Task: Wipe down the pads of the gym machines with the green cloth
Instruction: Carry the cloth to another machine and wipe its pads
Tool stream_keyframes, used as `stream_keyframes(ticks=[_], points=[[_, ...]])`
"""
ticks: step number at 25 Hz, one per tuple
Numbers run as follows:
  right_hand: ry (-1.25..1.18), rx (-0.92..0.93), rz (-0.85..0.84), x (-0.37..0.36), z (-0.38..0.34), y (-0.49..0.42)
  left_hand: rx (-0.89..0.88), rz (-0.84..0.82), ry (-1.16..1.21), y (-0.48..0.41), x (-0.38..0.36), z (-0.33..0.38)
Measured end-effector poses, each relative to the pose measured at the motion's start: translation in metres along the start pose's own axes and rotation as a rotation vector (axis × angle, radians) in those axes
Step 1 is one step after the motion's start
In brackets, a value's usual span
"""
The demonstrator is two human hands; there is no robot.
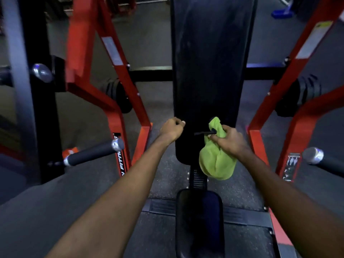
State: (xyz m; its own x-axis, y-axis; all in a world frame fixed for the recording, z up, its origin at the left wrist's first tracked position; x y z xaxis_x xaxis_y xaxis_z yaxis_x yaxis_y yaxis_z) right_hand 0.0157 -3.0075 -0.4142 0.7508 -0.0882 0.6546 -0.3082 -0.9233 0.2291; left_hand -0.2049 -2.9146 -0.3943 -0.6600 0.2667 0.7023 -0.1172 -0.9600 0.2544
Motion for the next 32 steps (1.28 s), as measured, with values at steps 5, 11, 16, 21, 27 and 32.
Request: stream_keyframes(ticks=[5, 11, 16, 21, 27, 32], points=[[0.024, 0.187, 0.025, 0.064, -0.106, 0.02, -0.139, 0.104, -0.023, 0.037, 0.099, 0.043], [0.036, 0.367, 0.023, 0.099, -0.226, 0.046, -0.155, 0.264, -0.026, 0.092, 0.215, 0.055], [0.083, 0.531, 0.001, 0.1, -0.323, 0.074, -0.087, 0.402, -0.087, 0.15, 0.305, 0.029], [0.105, 0.73, -0.081, 0.058, -0.411, 0.125, 0.001, 0.555, -0.124, 0.22, 0.4, -0.011], [0.118, 0.902, -0.139, 0.007, -0.49, 0.191, 0.076, 0.707, -0.159, 0.305, 0.491, -0.066], [0.081, 0.979, -0.131, -0.037, -0.555, 0.235, 0.105, 0.729, -0.151, 0.353, 0.536, -0.125]])
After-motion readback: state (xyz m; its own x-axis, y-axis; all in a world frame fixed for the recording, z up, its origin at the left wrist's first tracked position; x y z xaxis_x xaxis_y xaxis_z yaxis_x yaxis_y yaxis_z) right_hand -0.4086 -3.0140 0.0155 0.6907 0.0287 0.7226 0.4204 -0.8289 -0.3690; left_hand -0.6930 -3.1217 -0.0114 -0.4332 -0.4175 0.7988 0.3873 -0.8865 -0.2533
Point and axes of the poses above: each hand's wrist, its own y-axis away from the middle knuckle, its own x-axis out of the back of the hand, z = x × y, the point moved 7 cm from there along -y, towards the middle knuckle
